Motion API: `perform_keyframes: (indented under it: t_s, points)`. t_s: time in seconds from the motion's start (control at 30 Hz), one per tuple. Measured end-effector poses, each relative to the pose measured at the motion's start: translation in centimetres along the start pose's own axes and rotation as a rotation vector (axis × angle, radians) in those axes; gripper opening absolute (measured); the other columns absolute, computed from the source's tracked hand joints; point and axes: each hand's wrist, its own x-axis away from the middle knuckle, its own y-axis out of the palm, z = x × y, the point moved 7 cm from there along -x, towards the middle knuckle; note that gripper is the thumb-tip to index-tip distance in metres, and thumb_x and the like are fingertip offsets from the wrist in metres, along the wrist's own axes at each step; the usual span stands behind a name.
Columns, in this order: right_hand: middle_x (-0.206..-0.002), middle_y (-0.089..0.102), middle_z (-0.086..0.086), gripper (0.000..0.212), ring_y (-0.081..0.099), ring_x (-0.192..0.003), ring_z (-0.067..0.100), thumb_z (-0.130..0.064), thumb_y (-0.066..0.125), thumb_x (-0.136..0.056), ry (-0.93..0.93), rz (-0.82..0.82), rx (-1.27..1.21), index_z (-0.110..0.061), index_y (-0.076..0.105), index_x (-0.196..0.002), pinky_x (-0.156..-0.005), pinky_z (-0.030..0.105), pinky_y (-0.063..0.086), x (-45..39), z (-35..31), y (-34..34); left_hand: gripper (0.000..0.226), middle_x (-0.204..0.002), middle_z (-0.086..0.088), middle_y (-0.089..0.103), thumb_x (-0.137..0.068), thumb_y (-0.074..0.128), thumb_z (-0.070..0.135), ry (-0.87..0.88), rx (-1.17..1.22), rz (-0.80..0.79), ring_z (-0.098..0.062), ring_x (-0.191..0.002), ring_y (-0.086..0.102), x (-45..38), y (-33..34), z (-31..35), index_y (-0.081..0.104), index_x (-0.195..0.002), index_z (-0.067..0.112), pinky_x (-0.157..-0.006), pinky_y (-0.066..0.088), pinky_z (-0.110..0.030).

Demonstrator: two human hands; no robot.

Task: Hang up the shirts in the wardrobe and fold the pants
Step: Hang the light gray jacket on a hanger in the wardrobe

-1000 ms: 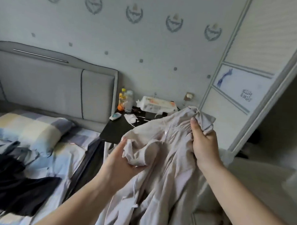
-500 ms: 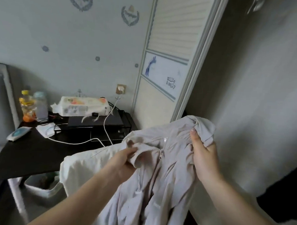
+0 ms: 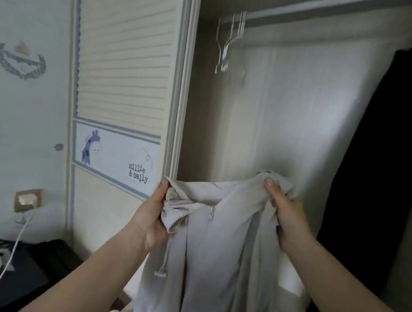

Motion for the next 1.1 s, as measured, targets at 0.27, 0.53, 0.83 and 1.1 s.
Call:
perform_keyframes:
  t_s: [0.27,0.53,0.83,1.1]
  points:
    - [-0.09,0.073,0.012,0.021,0.07,-0.076,0.024,-0.011,0.056,-0.088,0.06,-0.024,-0.038,-0.007,0.067,-0.106,-0.07,0.032,0.058,-6.9,-3.8,-1.6,0.051,-0.083,-0.016,0.074,-0.099,0.035,0.05,0.05,0.037,-0.171,-0.028,-0.068,0.073,-8.0,7.1,4.5,0.064,-0.103,0.008,-0.049,0.057,-0.039]
    - [-0.09,0.075,0.008,0.015,0.072,-0.08,0.022,-0.023,0.065,-0.086,-0.04,-0.053,0.304,-0.014,0.07,-0.098,-0.068,0.029,0.057,-18.3,-7.7,-1.7,0.05,-0.093,-0.01,0.068,-0.098,0.04,0.047,0.159,0.062,-0.228,-0.021,-0.078,0.067,-15.3,13.4,8.5,0.057,-0.123,0.008,-0.056,0.059,-0.043]
    - [-0.091,0.071,0.006,0.04,0.066,-0.086,0.018,-0.047,0.059,-0.088,-0.307,-0.078,1.003,-0.008,0.066,-0.081,-0.075,0.028,0.047,-33.1,-13.9,1.2,0.049,-0.086,-0.015,0.071,-0.096,0.044,0.046,0.311,0.069,-0.299,-0.027,-0.075,0.071,-22.8,21.6,14.0,0.058,-0.124,0.007,-0.051,0.058,-0.041]
    - [-0.121,0.061,0.004,0.046,0.057,-0.109,0.021,-0.05,0.055,-0.089,-0.73,-0.123,1.075,-0.02,0.054,-0.124,-0.079,0.024,0.037,-38.9,-19.2,12.7,0.041,-0.105,-0.012,0.053,-0.102,0.035,0.04,0.534,-0.039,-0.198,-0.02,-0.103,0.051,-25.5,24.9,17.3,0.058,-0.114,0.009,-0.097,0.043,-0.024]
